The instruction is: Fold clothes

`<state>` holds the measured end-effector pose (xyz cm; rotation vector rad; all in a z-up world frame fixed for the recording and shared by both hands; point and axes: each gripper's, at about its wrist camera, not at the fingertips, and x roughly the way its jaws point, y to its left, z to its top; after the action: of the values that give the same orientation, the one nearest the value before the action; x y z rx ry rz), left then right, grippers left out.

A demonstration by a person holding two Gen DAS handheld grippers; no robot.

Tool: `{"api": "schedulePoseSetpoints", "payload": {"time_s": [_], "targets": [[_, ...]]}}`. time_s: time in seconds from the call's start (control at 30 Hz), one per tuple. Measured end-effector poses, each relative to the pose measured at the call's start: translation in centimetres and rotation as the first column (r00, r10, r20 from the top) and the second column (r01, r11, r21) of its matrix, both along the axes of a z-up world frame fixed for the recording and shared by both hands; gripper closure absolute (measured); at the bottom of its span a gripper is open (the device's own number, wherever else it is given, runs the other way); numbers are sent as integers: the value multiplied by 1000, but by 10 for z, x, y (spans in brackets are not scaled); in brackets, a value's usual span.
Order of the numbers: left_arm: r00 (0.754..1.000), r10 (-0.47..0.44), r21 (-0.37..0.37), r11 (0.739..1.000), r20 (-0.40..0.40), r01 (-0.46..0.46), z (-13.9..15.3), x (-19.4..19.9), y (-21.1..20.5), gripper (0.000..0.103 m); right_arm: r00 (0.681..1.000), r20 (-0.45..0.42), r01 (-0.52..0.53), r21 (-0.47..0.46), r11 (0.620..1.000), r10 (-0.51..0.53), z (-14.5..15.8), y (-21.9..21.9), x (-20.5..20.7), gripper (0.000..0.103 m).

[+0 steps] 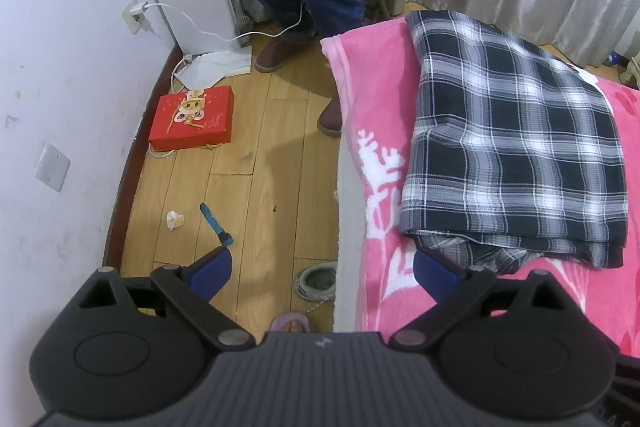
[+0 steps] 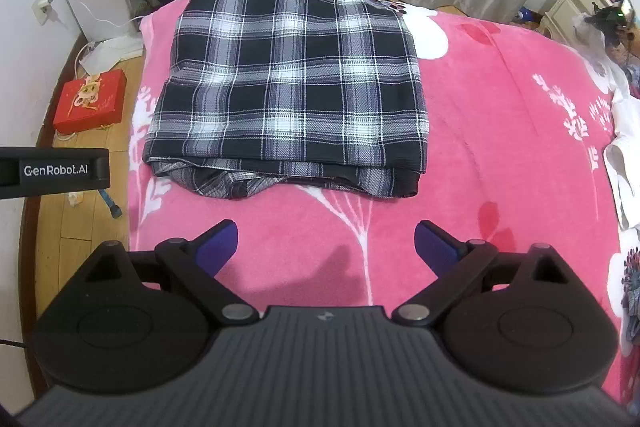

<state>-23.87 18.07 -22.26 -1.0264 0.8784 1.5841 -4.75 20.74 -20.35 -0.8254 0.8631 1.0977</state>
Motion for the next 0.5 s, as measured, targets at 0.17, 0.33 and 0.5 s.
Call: {"api": "schedulePoseSetpoints", "payload": {"time_s": [0.17, 0.33, 0.5], "targets": [[1000, 0, -3, 1000, 1, 0, -1, 1, 1, 5, 1000, -1, 2, -2, 1000, -2, -1, 1, 0, 8], [1000, 3, -5, 1000, 0, -3, -2, 2, 2, 5, 1000, -4, 4, -4, 1000, -4, -2, 1, 1, 8], [1000, 19, -10, 1000, -1, -19, -3, 2, -2, 5, 1000, -8, 7, -7, 1000, -7, -3, 1, 1, 8]]}}
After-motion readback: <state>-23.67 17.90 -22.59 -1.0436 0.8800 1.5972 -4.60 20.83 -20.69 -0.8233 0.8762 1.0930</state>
